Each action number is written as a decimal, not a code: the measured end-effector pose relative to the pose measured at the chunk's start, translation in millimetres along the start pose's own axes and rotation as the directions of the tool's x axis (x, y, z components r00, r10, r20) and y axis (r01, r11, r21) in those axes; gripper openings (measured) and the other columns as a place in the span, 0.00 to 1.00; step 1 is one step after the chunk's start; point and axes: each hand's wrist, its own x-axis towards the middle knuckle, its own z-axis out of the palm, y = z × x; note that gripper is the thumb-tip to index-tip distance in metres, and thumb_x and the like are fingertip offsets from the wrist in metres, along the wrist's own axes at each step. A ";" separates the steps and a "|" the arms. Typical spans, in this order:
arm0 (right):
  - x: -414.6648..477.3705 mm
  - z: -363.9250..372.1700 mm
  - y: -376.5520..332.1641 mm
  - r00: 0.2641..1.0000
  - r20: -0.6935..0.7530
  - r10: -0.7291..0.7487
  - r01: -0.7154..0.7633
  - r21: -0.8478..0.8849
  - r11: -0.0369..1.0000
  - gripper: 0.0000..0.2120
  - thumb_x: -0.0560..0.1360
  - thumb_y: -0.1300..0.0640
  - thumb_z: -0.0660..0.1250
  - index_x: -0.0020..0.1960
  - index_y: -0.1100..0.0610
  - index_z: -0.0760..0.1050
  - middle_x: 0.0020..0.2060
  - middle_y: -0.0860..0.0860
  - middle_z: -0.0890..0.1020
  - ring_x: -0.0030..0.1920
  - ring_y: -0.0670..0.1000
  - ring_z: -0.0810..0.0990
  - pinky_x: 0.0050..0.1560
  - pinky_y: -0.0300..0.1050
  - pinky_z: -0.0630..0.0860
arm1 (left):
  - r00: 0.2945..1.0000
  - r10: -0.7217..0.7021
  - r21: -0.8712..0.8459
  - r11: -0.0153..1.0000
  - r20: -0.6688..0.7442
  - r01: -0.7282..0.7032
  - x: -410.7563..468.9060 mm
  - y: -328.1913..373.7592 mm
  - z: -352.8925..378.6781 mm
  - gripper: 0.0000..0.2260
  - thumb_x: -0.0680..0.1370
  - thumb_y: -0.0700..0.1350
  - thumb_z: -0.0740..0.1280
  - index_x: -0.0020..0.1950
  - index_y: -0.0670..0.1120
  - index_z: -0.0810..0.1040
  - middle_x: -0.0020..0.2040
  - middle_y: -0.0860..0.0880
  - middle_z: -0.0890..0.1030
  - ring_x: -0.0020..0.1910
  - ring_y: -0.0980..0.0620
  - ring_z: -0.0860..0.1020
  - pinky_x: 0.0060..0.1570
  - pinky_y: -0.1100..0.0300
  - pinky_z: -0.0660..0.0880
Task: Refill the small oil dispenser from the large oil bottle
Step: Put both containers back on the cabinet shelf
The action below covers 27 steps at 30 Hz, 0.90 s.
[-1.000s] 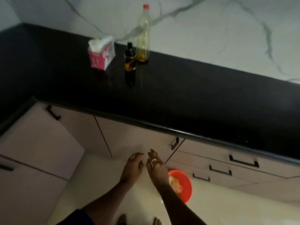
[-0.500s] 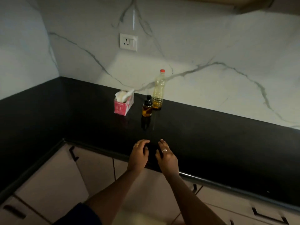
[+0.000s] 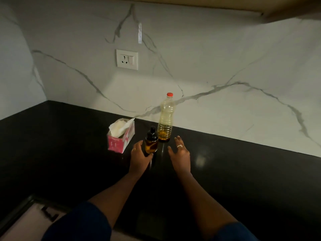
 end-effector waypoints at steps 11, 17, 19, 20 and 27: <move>141.3 58.3 34.1 0.990 0.059 0.128 -0.131 0.049 0.990 0.34 0.71 0.53 0.71 0.73 0.58 0.61 0.74 0.55 0.61 0.74 0.55 0.57 0.70 0.51 0.62 | 0.954 -0.184 -0.160 0.961 0.238 0.226 90.9 -43.8 43.0 0.45 0.61 0.47 0.79 0.73 0.48 0.59 0.66 0.49 0.71 0.66 0.48 0.69 0.65 0.52 0.65; 180.2 96.9 34.4 0.954 0.133 0.269 -0.299 0.322 0.898 0.50 0.62 0.51 0.79 0.74 0.57 0.52 0.73 0.56 0.58 0.73 0.58 0.59 0.70 0.59 0.64 | 0.937 -0.199 -0.190 0.947 0.287 0.259 99.3 -58.3 50.1 0.44 0.60 0.47 0.80 0.71 0.50 0.61 0.62 0.52 0.73 0.63 0.51 0.71 0.60 0.58 0.66; 183.1 105.7 36.8 0.950 0.095 0.296 -0.308 0.409 0.859 0.49 0.62 0.53 0.79 0.74 0.54 0.53 0.70 0.54 0.65 0.69 0.57 0.67 0.67 0.58 0.67 | 0.939 -0.178 -0.185 0.953 0.294 0.239 101.5 -60.0 51.7 0.44 0.60 0.47 0.80 0.71 0.50 0.62 0.63 0.52 0.73 0.63 0.52 0.72 0.60 0.59 0.66; 184.7 110.4 38.5 0.949 0.081 0.306 -0.310 0.428 0.849 0.48 0.62 0.54 0.79 0.73 0.52 0.54 0.69 0.53 0.67 0.68 0.56 0.68 0.67 0.59 0.67 | 0.939 -0.175 -0.179 0.955 0.297 0.235 104.0 -61.0 52.7 0.44 0.60 0.47 0.80 0.71 0.50 0.62 0.63 0.52 0.73 0.64 0.52 0.71 0.60 0.60 0.65; 191.5 125.2 42.2 0.946 -0.018 0.324 -0.282 0.450 0.848 0.38 0.63 0.55 0.78 0.67 0.51 0.61 0.59 0.46 0.73 0.61 0.51 0.73 0.64 0.50 0.69 | 0.920 -0.207 -0.108 0.961 0.334 0.255 117.1 -64.9 65.3 0.42 0.60 0.46 0.79 0.70 0.50 0.64 0.65 0.52 0.74 0.65 0.53 0.70 0.60 0.63 0.63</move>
